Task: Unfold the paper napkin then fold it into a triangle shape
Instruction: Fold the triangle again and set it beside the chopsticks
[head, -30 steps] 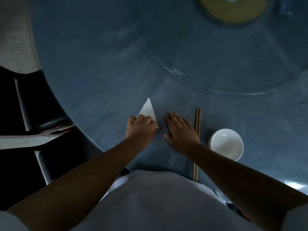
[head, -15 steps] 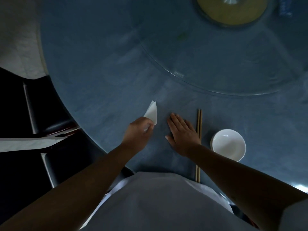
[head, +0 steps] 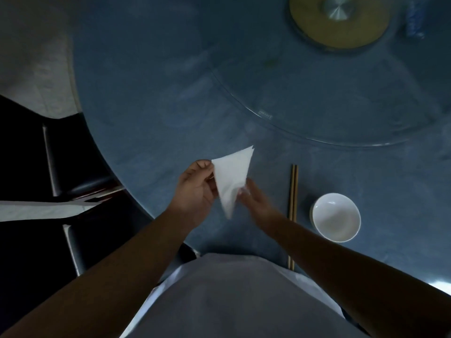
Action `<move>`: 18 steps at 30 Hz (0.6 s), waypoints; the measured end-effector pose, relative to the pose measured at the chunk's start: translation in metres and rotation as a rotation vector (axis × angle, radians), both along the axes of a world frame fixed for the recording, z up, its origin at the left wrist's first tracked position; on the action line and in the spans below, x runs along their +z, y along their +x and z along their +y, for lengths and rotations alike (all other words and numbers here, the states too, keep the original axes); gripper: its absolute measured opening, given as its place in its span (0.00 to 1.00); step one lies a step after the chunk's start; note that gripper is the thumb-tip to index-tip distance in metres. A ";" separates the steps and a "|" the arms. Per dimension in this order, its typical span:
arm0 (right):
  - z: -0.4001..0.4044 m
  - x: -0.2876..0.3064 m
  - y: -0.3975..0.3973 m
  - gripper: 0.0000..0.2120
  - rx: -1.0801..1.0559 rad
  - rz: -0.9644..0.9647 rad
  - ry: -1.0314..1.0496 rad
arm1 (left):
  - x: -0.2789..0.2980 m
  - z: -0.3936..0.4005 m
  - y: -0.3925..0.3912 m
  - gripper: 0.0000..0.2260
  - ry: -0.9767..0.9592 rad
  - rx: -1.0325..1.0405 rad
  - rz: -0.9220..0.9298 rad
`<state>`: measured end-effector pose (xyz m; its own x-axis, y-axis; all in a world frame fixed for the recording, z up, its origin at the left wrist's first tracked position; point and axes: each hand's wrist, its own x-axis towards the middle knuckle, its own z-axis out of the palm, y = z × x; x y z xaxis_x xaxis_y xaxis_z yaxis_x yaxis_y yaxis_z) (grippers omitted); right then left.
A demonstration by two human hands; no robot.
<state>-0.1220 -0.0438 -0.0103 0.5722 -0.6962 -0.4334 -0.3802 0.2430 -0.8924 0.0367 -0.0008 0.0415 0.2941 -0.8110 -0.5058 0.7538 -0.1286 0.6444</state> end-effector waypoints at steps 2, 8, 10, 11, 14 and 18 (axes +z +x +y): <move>0.006 0.017 0.011 0.14 -0.204 -0.217 0.388 | 0.002 0.005 0.000 0.02 -0.008 0.006 0.101; 0.002 0.037 0.026 0.41 -0.286 -0.330 0.680 | -0.005 0.016 -0.002 0.12 0.007 0.028 0.086; 0.004 0.039 0.025 0.39 -0.321 -0.291 0.671 | -0.005 0.019 -0.003 0.14 0.006 0.018 0.096; 0.006 0.040 0.025 0.34 -0.345 -0.264 0.631 | -0.005 0.021 -0.004 0.14 0.007 0.003 0.097; 0.011 0.043 0.027 0.18 -0.429 -0.149 0.421 | -0.006 0.028 -0.006 0.12 -0.004 -0.007 0.157; 0.016 0.049 0.028 0.05 -0.427 -0.081 0.295 | -0.010 0.038 -0.006 0.09 0.066 -0.020 0.149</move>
